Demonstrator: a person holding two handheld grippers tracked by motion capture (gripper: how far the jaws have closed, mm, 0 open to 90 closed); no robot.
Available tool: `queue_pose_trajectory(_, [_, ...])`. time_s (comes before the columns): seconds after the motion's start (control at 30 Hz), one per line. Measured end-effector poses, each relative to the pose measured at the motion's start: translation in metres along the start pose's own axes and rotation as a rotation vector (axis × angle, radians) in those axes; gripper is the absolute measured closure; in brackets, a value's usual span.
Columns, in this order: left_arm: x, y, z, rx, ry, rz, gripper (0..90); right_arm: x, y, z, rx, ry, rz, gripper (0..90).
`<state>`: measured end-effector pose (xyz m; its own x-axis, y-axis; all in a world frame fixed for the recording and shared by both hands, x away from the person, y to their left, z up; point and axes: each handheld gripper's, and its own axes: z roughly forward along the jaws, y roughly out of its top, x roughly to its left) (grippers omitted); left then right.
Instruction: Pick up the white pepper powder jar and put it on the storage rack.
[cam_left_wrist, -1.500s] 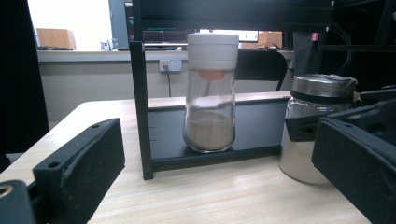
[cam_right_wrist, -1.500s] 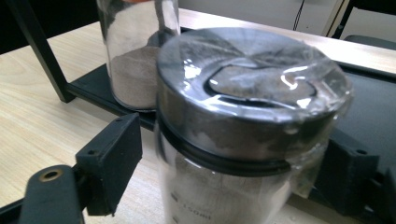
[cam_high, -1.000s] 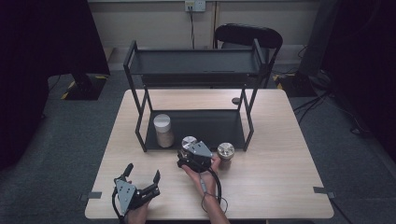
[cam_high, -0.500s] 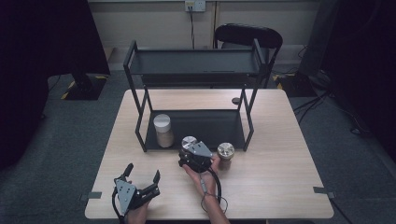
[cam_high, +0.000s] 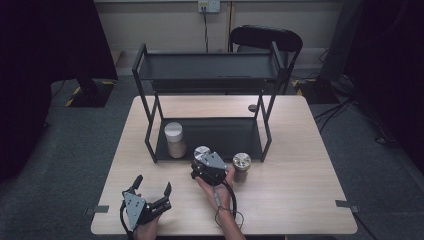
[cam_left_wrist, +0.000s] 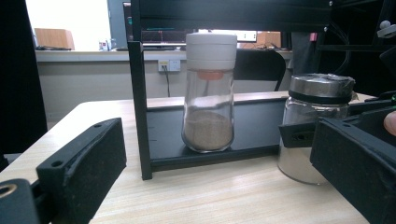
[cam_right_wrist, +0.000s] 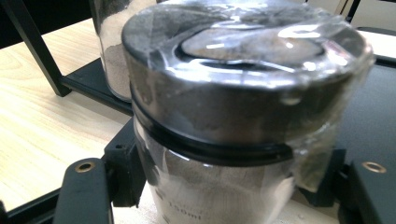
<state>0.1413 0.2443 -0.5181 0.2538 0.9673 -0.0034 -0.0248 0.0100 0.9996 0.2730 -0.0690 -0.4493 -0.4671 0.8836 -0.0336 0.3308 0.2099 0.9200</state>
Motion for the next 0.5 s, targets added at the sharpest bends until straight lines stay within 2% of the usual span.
queue_pose_trajectory(0.27, [0.0000,0.0000,0.0000,0.000,0.000,0.000,2.9,-0.0035,-0.0010,-0.0005,-0.005,0.009,0.017,30.4])
queue_pose_trajectory(0.5, [0.0000,0.0000,0.0000,0.000,0.000,0.000,2.9,-0.0030,-0.0026,-0.0013,-0.015,0.013,0.007,30.4])
